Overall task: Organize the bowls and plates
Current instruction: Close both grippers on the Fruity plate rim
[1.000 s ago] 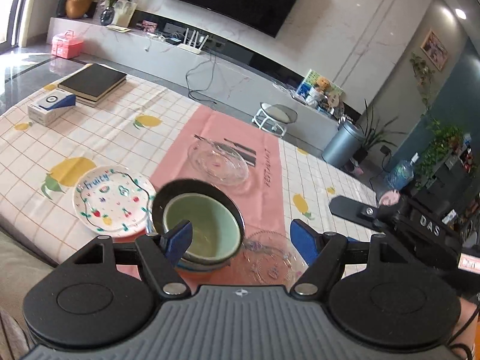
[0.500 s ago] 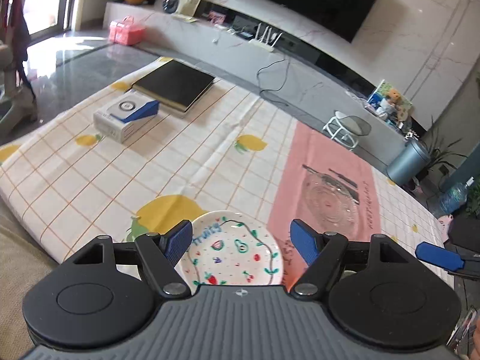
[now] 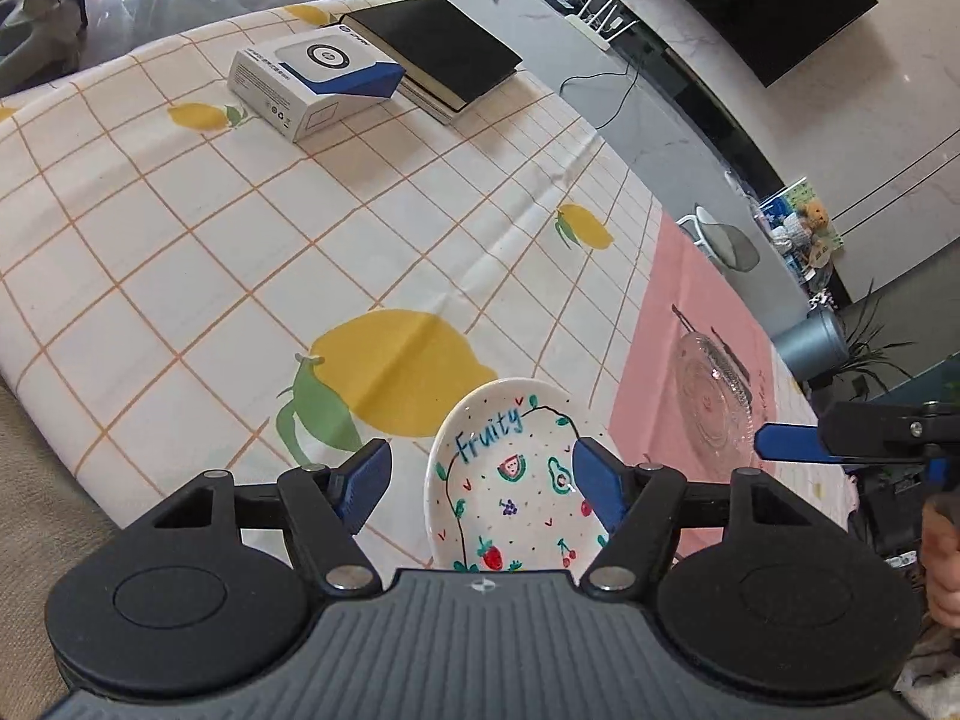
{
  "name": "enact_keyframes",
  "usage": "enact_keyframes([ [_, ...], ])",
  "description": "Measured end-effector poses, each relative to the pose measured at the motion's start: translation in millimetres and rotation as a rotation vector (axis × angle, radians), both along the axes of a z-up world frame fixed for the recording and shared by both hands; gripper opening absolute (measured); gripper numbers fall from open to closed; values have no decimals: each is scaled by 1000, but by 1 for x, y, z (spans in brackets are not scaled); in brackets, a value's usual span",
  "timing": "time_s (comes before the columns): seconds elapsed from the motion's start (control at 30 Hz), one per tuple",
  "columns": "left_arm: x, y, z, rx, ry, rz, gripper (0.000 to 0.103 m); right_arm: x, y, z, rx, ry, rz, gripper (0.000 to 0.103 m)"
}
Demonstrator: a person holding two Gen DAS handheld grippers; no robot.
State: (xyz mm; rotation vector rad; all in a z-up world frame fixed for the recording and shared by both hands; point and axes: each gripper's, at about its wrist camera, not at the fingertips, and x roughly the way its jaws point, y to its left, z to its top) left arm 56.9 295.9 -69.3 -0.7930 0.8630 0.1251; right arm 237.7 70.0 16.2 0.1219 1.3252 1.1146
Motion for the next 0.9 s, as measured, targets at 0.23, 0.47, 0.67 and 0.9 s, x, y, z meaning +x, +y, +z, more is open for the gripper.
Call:
enact_keyframes([
  [0.23, -2, 32, -40, -310, 12, 101, 61, 33, -6, -44, -25, 63, 114, 45],
  [0.47, 1, 42, -67, -463, 31, 128, 36, 48, -15, -93, -32, 123, 125, 24],
  [0.67, 5, 44, -83, -502, 52, 133, 31, 63, -28, -118, -9, 159, 78, 24],
  [0.9, 3, 50, -104, -645, 43, 155, 33, 73, -28, -143, 55, 241, 61, 24],
])
